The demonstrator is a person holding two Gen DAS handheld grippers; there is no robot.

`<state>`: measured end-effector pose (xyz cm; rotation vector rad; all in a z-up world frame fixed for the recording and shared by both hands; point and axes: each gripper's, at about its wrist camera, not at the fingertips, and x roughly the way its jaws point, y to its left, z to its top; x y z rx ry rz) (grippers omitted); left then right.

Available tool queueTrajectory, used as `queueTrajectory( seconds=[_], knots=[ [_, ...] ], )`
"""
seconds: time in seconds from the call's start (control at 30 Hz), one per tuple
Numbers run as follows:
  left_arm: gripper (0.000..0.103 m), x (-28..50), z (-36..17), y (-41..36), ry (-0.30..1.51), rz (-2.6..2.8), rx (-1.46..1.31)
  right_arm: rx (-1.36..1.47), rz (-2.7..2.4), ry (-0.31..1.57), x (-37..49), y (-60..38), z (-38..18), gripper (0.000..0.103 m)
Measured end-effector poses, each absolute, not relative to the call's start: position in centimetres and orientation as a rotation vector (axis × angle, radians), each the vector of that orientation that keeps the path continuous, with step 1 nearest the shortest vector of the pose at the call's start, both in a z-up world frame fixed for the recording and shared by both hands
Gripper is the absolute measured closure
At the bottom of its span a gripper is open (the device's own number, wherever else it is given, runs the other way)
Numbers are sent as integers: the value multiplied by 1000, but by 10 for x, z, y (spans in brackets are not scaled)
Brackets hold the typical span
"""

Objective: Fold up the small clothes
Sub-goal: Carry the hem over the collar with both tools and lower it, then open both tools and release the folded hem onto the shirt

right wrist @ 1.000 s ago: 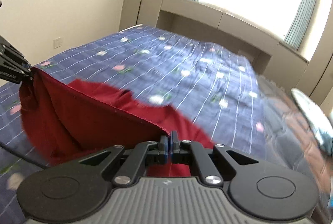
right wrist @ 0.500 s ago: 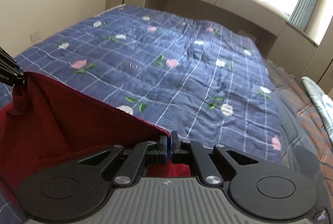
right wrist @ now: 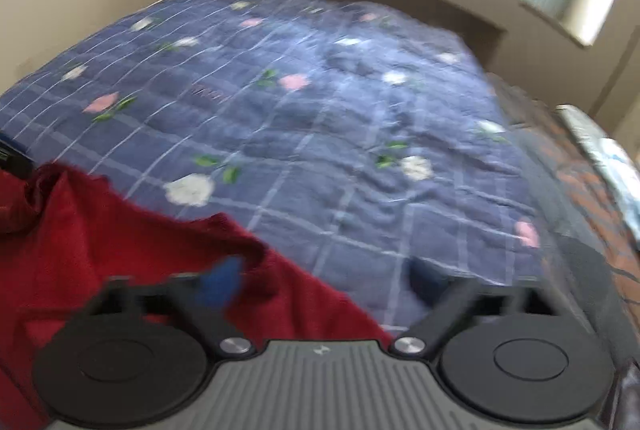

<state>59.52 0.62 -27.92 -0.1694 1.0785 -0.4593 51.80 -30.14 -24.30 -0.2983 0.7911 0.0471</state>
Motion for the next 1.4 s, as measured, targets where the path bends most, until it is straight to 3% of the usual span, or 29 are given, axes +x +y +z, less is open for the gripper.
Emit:
queueTrajectory(
  seconds=[0.03,0.07,0.27,0.5,0.6,0.7,0.8,0.83,1.13,1.4],
  knots=[
    [9,594,-277,13,1056,-470,-216,-293,31,777,515,-304,-242,1],
    [6,593,-274,20,1032,-474,-253,-280,19,778,513,-307,-242,1],
    [6,579,-264,38,968,-485,-276,-220,74,761,487,-306,-245,2],
    [3,545,-287,19,1009,-524,-83,-306,207,831,469,-274,-270,19],
    [13,543,-300,17,1035,-429,-44,-313,218,853,470,-267,-278,35],
    [35,549,-304,26,1046,-369,-117,-298,212,878,475,-269,-284,60],
    [79,553,-303,33,1041,-347,-182,-292,198,913,480,-273,-287,91],
    [96,554,-302,34,1035,-339,-192,-288,203,921,481,-275,-287,96],
    [98,551,-296,43,991,-295,-226,-291,44,781,491,-304,-248,98],
    [98,549,-296,50,973,-232,-263,-222,-23,843,522,-338,-257,98]
  ],
)
